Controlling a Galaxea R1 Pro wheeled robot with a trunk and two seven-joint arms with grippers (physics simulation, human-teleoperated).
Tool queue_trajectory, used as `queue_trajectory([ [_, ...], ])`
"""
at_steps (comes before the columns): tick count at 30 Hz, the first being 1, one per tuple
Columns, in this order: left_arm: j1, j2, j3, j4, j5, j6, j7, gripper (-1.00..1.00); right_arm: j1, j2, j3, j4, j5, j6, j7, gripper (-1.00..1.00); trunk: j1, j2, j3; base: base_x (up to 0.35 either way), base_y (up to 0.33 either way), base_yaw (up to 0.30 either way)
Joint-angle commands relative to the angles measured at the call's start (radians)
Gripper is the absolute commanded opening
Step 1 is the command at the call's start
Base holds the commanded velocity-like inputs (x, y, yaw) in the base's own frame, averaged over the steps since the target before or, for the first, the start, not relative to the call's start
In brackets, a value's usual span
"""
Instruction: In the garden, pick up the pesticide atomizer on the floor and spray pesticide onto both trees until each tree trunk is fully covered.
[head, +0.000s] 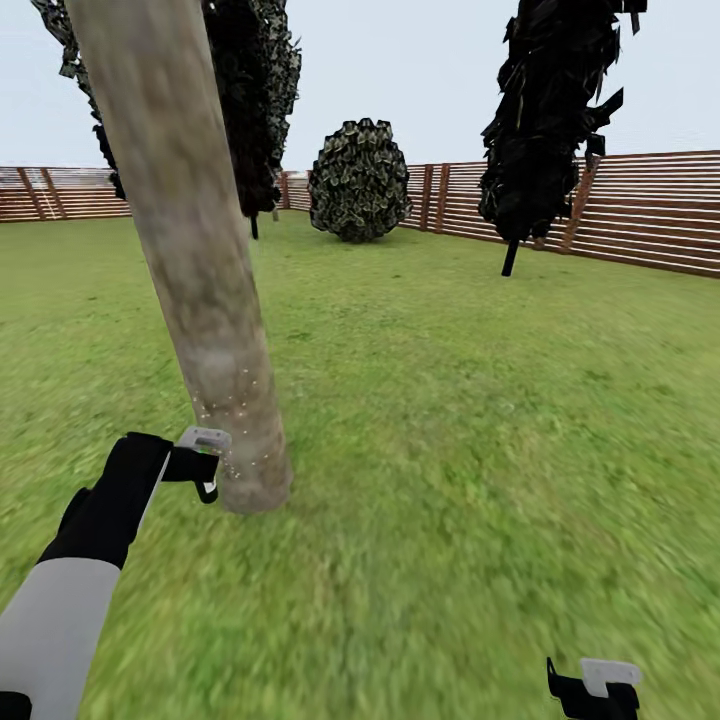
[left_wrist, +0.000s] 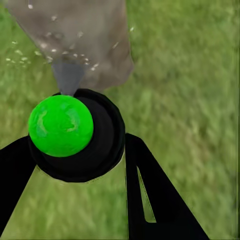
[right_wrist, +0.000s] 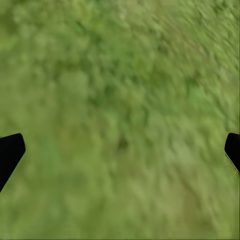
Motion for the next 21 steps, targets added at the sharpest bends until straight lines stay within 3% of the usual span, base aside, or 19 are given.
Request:
queue_trajectory([
  [1, 0.0, 0.0, 0.001, 0.0, 0.0, 0.0, 0.001, -1.0, 0.0, 0.0, 0.0, 0.0, 0.0, 0.0, 0.0, 1.0, 0.0, 0.0, 0.0, 0.242, -0.187, 0.002],
  [8, 0.001, 0.003, 0.002, 0.0, 0.0, -0.001, 0.001, -1.0, 0.0, 0.0, 0.0, 0.0, 0.0, 0.0, 0.0, 1.0, 0.0, 0.0, 0.0, 0.228, -0.195, 0.01],
  [21, 0.002, 0.009, 0.0, 0.004, 0.0, -0.002, 0.003, -1.0, 0.0, 0.0, 0.001, 0.0, 0.0, 0.0, 0.0, 1.0, 0.0, 0.0, 0.0, 0.021, -0.271, 0.237],
])
